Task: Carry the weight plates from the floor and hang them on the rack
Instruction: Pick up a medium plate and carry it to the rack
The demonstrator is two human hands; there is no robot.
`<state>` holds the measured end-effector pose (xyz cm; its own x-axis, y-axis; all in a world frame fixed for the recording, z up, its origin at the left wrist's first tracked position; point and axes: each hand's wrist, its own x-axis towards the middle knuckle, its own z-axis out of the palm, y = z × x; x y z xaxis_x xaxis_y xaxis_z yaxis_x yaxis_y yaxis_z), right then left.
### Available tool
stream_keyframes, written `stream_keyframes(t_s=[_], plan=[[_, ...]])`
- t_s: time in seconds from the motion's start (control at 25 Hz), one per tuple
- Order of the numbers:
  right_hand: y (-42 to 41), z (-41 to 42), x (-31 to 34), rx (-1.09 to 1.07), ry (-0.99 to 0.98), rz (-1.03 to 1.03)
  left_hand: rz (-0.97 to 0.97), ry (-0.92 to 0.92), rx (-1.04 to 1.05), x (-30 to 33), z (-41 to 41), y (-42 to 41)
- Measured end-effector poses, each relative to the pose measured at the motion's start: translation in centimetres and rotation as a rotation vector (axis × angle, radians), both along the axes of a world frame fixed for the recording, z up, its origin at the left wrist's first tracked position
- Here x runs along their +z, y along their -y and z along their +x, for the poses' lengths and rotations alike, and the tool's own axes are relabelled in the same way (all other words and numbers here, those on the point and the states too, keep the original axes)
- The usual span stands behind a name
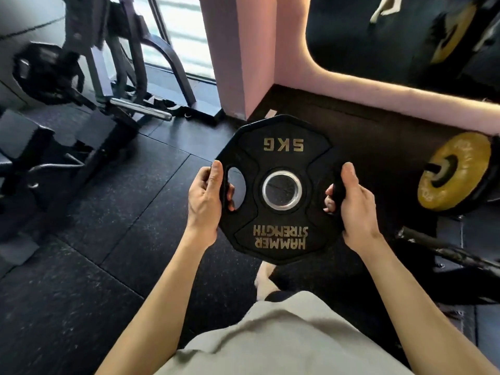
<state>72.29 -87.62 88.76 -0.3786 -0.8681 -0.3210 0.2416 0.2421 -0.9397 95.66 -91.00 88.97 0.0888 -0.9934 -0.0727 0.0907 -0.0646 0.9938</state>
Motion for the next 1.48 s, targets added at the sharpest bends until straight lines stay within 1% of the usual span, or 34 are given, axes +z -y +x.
stream_keyframes(t_s=[0.08, 0.24, 0.48, 0.6, 0.64, 0.76, 0.92, 1.12, 1.24, 1.48], plan=[[5.7, -0.3, -0.7, -0.041, 0.017, -0.021, -0.013, -0.013, -0.033, -0.5, -0.5, 6.6], [17.4, -1.5, 0.0, -0.101, -0.024, 0.007, -0.005, 0.012, -0.067, 0.1, -2.1, 19.7], [31.6, -4.0, 1.4, -0.163, -0.059, 0.01, -0.002, 0.003, -0.138, 0.5, -5.1, 35.9], [39.8, -5.7, 0.2, -0.234, -0.071, 0.001, -0.016, -0.029, -0.205, -0.4, -7.3, 45.4], [41.0, -5.9, 0.4, -0.245, -0.073, 0.002, -0.019, -0.031, -0.21, -0.4, -7.7, 46.9], [49.8, -7.4, -0.3, -0.326, -0.064, -0.01, -0.037, -0.028, -0.305, -0.6, -9.7, 57.2], [59.9, -9.3, 0.8, -0.452, -0.023, 0.004, -0.041, 0.01, -0.439, 1.1, -13.3, 69.9], [68.5, -13.6, 1.7, -0.578, 0.013, -0.034, -0.007, 0.031, -0.561, 1.8, -19.8, 81.1], [72.8, -18.1, 1.3, -0.67, 0.008, -0.044, -0.04, 0.055, -0.644, 1.5, -25.6, 87.2], [78.1, -27.5, 1.3, -0.865, -0.011, -0.075, -0.075, 0.092, -0.798, 2.6, -38.8, 94.5]])
